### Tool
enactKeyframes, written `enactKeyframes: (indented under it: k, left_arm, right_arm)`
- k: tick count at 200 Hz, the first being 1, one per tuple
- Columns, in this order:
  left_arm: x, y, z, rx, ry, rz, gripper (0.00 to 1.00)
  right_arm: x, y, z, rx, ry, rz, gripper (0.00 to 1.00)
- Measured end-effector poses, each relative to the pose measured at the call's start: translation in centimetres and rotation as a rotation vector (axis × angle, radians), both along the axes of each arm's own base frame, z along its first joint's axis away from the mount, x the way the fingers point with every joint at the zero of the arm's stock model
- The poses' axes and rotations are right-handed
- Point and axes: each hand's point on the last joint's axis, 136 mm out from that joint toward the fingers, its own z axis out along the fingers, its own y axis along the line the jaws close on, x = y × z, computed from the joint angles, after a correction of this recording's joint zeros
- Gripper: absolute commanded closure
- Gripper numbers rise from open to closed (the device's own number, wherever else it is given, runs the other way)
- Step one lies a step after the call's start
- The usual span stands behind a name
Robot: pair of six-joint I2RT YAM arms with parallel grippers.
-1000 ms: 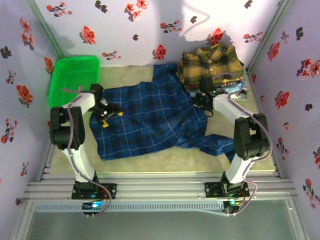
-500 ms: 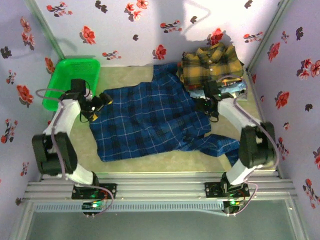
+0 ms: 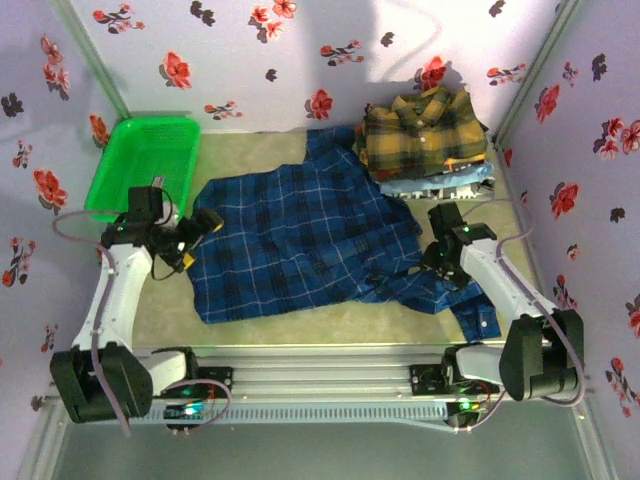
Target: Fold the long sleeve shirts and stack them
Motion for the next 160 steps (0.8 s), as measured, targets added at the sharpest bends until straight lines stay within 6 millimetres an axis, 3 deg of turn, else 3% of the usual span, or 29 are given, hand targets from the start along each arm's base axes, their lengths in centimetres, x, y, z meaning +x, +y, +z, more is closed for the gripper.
enactKeyframes:
  k: [28,50,60,75,89,103,129,142,160]
  left_arm:
    - [-1.9,-0.1,-0.6,-0.002,0.018,-0.002,0.00]
    - [-2.8,-0.2,-1.3,-0.002,0.031,-0.004,0.00]
    - [-3.0,-0.2,-1.5,-0.002,0.039,-0.004,0.00]
    - [-3.2,-0.2,-1.8,-0.003,0.050,-0.004,0.00]
    - [-3.4,-0.2,-2.0,-0.003,0.053,-0.004,0.01]
    - [-3.8,-0.2,-2.3,-0.003,0.060,-0.004,0.00]
    - [-5.0,-0.2,-4.1,-0.005,0.109,-0.003,0.01]
    - [-5.9,-0.3,-5.6,-0.007,0.153,-0.003,0.01]
    - [-7.1,-0.3,-7.4,-0.010,0.206,-0.002,0.01]
  right_arm:
    - [-1.2,-3.0,-2.2,-0.004,0.039,-0.181,0.30]
    - [-0.4,-4.1,-3.8,0.004,0.050,-0.262,0.36]
    - [0.1,-4.1,-4.9,0.008,0.064,-0.278,0.50]
    - [0.6,-3.8,-6.3,0.026,0.087,-0.289,0.83]
    - [0.9,-3.4,-6.6,0.043,0.088,-0.281,0.90]
    - [1.1,-2.6,-5.5,0.049,0.048,-0.247,0.93]
    - [1.3,0.8,-0.3,0.111,-0.145,-0.111,0.93]
    - [0.4,2.2,2.0,0.157,-0.225,-0.056,0.92]
    - [-1.7,3.4,2.7,0.200,-0.247,-0.026,0.91]
